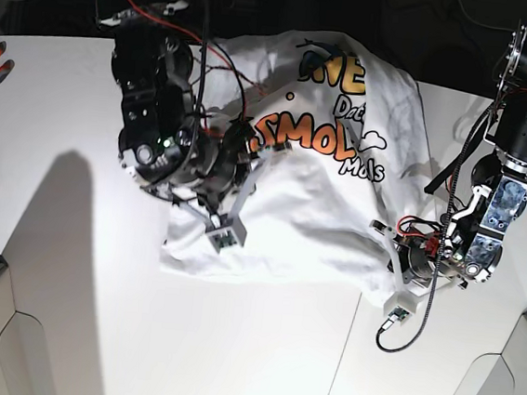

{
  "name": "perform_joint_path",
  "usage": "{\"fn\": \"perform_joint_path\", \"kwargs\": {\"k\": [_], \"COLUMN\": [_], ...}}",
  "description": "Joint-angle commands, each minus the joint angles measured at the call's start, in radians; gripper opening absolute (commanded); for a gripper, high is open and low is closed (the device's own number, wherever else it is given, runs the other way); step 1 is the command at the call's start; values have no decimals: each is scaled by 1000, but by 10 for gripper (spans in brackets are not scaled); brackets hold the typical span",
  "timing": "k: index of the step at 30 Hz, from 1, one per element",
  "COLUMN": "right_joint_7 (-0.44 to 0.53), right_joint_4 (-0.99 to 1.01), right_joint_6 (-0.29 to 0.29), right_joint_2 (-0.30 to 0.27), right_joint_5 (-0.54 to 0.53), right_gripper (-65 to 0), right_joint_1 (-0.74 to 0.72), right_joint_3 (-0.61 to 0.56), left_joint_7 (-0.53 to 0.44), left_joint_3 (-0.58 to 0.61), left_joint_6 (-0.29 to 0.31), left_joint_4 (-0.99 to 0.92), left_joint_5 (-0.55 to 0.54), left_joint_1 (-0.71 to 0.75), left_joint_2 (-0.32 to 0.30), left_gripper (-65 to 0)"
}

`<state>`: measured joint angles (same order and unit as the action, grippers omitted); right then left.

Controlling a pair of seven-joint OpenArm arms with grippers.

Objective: Layout the t-shirt on the table in an organized manner, then fold the t-shirt properly
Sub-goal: 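Drag the shirt with both grippers to spread it across the table, then pull the shirt corners apart with both grippers to flatten it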

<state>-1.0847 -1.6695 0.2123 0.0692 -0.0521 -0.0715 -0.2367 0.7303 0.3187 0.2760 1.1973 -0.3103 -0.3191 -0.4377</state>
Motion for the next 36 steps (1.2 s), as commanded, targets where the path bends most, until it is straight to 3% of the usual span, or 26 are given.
{"fn": "perform_joint_path", "kwargs": {"k": [1,7,16,22,30,33,36], "right_joint_7": [21,109,193,253,359,242,39], "right_joint_4": [21,373,816,933,943,882,690], "right_joint_6": [-8,-8,-22,-3,12,11,12], "right_joint_2": [6,6,11,10,9,8,8], "right_joint_5": [12,20,107,177,143,66,14], "right_gripper": [-650,-650,-650,-650,-650,-650,-650], "right_joint_1": [-3,-48,-395,-634,-830,-870,-822], "right_joint_3": [1,1,1,1,1,2,10], "left_joint_7": [-5,33,92,167,195,51,-73], "left_joint_3": [-7,-7,-7,-7,-7,-16,-31], "left_joint_6": [-3,-3,-3,-3,-3,-4,8], "left_joint_4": [14,14,14,14,14,14,14], "left_joint_5": [-3,-3,-3,-8,-11,-10,-10], "left_joint_1": [-27,-27,-30,-29,-26,-27,-31], "left_joint_2": [-11,-12,-37,-50,-50,-50,-43], "left_gripper": [-650,-650,-650,-650,-650,-650,-650]}}
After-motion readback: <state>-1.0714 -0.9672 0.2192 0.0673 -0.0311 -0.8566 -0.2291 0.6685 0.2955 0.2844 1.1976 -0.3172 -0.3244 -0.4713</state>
